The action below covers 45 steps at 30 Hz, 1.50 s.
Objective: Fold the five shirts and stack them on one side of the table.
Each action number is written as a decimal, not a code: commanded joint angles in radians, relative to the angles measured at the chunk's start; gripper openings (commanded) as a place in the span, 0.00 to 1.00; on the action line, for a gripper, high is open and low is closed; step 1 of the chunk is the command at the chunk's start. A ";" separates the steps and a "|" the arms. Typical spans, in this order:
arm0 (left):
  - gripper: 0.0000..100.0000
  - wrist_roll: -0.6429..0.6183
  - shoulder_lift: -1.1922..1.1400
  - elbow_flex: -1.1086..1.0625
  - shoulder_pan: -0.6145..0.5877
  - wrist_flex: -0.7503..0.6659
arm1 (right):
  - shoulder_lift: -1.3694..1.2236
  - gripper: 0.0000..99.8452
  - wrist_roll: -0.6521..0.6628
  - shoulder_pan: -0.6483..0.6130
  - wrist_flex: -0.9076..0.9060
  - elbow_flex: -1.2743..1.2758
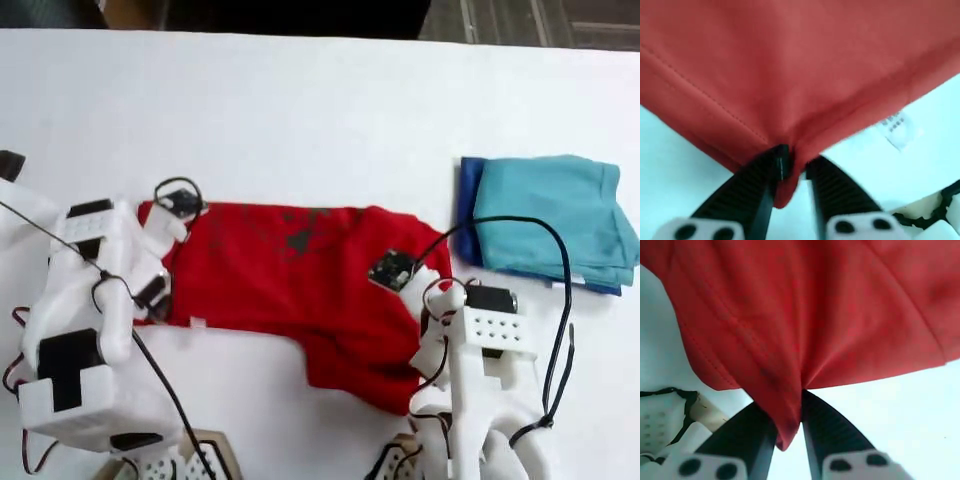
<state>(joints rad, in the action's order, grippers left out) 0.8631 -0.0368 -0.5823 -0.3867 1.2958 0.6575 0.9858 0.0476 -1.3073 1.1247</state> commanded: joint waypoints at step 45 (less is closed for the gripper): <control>0.24 -0.331 -0.931 1.540 -0.023 0.425 | -0.251 0.26 -0.405 -0.202 0.458 -0.310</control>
<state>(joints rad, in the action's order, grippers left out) 0.5178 -0.9636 0.8661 -0.3713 1.6625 0.5455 0.6360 -0.1550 -0.8700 0.9298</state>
